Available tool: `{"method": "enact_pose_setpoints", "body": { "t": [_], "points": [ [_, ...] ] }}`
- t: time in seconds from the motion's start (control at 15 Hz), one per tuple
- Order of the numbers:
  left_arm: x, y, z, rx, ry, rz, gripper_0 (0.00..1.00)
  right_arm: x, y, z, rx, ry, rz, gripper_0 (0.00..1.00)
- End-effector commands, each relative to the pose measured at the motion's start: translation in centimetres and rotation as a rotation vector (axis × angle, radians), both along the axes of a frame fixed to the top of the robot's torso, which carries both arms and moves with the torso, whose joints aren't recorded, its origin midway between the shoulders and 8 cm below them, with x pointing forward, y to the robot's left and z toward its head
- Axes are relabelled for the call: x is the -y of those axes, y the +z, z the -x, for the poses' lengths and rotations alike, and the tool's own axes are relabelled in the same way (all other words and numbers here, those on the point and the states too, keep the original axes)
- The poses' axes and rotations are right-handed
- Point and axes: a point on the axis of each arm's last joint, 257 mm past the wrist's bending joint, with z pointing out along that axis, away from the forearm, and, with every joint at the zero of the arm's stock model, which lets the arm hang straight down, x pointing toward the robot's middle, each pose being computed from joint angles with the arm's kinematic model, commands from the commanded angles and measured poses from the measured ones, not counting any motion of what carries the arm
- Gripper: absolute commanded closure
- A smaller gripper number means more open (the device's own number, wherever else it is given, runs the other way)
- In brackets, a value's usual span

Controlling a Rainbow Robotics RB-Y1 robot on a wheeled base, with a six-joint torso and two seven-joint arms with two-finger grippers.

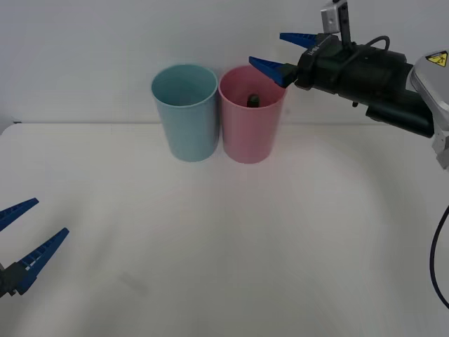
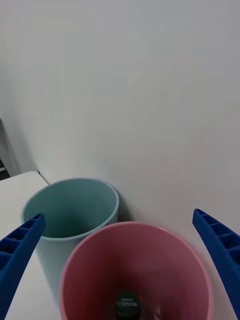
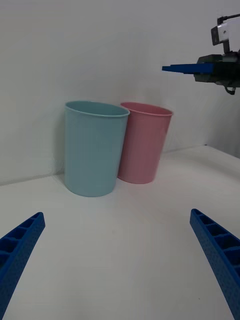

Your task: Grasp the object on the table and drop it into the matching bin: aluminum can to the light blue bin, PET bottle to the pink bin.

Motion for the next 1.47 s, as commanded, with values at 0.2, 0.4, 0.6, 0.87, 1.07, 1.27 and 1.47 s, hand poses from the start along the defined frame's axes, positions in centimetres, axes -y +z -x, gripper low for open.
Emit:
{"method": "enact_pose_setpoints", "body": {
  "t": [0.2,0.4,0.6,0.87,1.07,1.27,1.47],
  "points": [
    [0.0,0.0,0.0,0.000,0.000,0.000,0.00,4.3,-2.0,5.3,0.027,0.024,0.007,0.00],
    [0.0,0.0,0.0,0.000,0.000,0.000,0.00,7.0,-3.6,9.2,0.043,0.033,0.029,0.00],
    [0.0,0.0,0.0,0.000,0.000,0.000,0.00,9.5,-5.1,12.5,0.066,0.000,0.055,0.00],
    [0.0,0.0,0.0,0.000,0.000,0.000,0.00,13.1,-7.9,16.1,0.105,0.002,0.138,0.00],
    [0.0,0.0,0.0,0.000,0.000,0.000,0.00,15.7,-10.7,18.5,0.098,-0.013,0.187,0.00],
    [0.0,0.0,0.0,0.000,0.000,0.000,0.00,18.1,-13.9,21.6,0.030,-0.035,0.172,0.00],
    [0.0,0.0,0.0,0.000,0.000,0.000,0.00,19.7,-16.3,23.8,-0.019,-0.082,0.146,0.00]
  ]
}}
